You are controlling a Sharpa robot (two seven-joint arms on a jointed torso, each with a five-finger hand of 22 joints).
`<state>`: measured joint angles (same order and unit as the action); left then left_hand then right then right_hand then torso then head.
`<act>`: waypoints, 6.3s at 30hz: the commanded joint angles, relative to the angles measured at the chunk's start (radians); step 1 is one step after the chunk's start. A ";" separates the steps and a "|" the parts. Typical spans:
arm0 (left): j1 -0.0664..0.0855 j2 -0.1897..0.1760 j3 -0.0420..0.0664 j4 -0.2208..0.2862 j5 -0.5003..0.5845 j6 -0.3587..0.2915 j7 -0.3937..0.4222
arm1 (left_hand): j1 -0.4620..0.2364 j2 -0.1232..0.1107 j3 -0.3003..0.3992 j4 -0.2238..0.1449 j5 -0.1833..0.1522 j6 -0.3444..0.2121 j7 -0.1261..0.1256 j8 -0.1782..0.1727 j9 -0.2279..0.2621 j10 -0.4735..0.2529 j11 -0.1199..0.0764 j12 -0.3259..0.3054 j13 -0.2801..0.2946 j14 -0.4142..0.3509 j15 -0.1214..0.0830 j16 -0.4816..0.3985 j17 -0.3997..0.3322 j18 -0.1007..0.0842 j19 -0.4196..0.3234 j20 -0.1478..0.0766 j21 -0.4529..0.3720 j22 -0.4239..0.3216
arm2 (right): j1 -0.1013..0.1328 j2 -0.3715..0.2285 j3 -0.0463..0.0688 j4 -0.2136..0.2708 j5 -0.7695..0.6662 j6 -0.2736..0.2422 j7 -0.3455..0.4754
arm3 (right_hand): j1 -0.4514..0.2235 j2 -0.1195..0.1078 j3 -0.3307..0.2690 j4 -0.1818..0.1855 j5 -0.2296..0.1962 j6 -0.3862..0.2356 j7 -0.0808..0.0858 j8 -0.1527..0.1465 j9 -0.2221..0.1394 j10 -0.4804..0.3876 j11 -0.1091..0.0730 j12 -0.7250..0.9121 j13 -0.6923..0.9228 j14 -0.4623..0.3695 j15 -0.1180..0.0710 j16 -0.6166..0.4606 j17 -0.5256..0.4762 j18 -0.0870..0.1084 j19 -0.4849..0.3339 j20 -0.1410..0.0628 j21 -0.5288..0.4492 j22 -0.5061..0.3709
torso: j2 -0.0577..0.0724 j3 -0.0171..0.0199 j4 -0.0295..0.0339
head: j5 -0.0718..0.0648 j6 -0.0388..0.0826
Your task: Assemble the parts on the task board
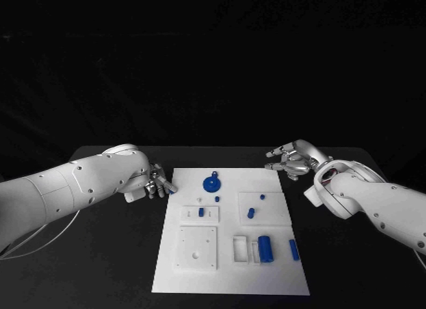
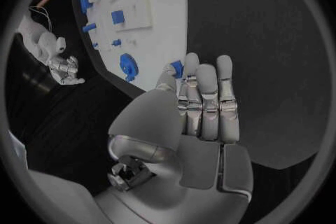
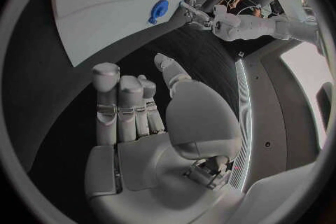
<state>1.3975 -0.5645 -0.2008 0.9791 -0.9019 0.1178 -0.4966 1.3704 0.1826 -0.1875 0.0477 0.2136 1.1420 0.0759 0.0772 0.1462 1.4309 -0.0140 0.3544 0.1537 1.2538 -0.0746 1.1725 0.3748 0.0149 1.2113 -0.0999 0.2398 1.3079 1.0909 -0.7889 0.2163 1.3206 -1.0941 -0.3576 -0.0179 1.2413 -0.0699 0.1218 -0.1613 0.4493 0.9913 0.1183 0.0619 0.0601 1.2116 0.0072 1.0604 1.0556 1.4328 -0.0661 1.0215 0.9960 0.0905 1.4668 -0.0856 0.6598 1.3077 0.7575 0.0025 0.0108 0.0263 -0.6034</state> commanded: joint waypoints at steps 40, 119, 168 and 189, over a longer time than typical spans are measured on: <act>-0.029 -0.090 -0.016 0.024 0.399 -0.099 0.036 | -0.025 -0.104 0.462 -0.152 -0.101 0.087 -0.032 -0.008 0.066 0.078 -0.020 -0.012 -0.021 0.037 -0.019 0.013 0.019 0.000 -0.021 -0.012 0.106 0.021 | -0.001 0.006 0.000 0.020 -0.008 0.013 0.009 | -0.007 0.001 -0.004 -0.001 0.003 0.001 -0.002 -0.001 0.001 -0.001 -0.003 0.003 0.001 0.007 -0.002 -0.002 0.001 0.011 0.031 0.000 0.006 0.078 | 0.000 -0.0002 0.0002 | 0.010 0.012; -0.025 -0.138 -0.040 0.092 -0.390 -0.348 0.537 | 0.098 -0.241 0.162 -0.059 -0.098 -0.040 0.024 -0.014 -0.083 -0.056 0.035 -0.245 -0.088 0.002 0.030 -0.229 -0.006 0.008 0.007 0.035 -0.128 0.013 | -0.009 0.002 0.000 0.021 -0.038 0.015 0.017 | -0.009 0.002 -0.002 -0.002 0.004 0.004 -0.002 -0.001 0.001 0.001 -0.004 0.005 0.003 0.008 -0.003 -0.001 0.003 0.011 0.032 -0.001 0.011 0.078 | 0.001 -0.0011 -0.0022 | 0.038 0.006; -0.061 -0.084 -0.039 -0.006 -0.355 -0.189 0.491 | 0.122 -0.165 0.174 -0.051 -0.088 -0.058 0.029 -0.016 -0.084 -0.072 0.031 -0.218 -0.086 -0.010 0.027 -0.211 0.009 0.004 -0.002 0.031 -0.120 0.021 | -0.012 0.001 0.000 0.025 -0.040 0.015 0.017 | -0.010 0.002 0.000 0.000 0.004 0.007 -0.003 -0.001 0.001 0.001 -0.004 0.004 0.003 0.008 -0.003 -0.001 0.004 0.011 0.032 -0.001 0.011 0.078 | 0.000 0.0011 -0.0016 | 0.031 -0.005; -0.063 -0.089 -0.039 -0.006 -0.339 -0.240 0.550 | 0.129 -0.108 0.230 -0.076 -0.108 0.126 -0.020 -0.007 -0.068 0.009 0.007 -0.186 -0.087 -0.010 0.006 -0.210 0.007 -0.005 -0.010 0.013 -0.097 0.024 | -0.013 -0.001 0.000 0.026 -0.040 0.014 0.017 | -0.012 0.003 0.001 0.002 0.004 0.017 -0.003 0.000 0.002 0.001 -0.004 0.004 0.002 0.008 -0.003 -0.002 0.003 0.011 0.031 -0.001 0.010 0.078 | 0.000 0.0012 -0.0005 | 0.028 -0.004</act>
<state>1.3404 -0.6522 -0.2363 0.9696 -1.2491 -0.1214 0.0272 1.5025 0.0654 0.0363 -0.0277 0.1070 1.2484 0.0680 0.0726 0.0647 1.4313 -0.0034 0.1656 0.0646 1.2450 -0.0626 0.9602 0.3833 0.0150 1.1987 -0.0806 0.1406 1.3080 1.0787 -0.7895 0.2160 1.3445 -1.1246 -0.3544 -0.0110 1.2372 -0.0659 0.1218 -0.1614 0.4493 0.9995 0.1158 0.0619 0.0610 1.2117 0.0073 1.0604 1.0568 1.4361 -0.0695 1.0215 0.9988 0.0902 1.4668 -0.0856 0.6653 1.3073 0.7574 0.0039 0.0101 0.0544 -0.6079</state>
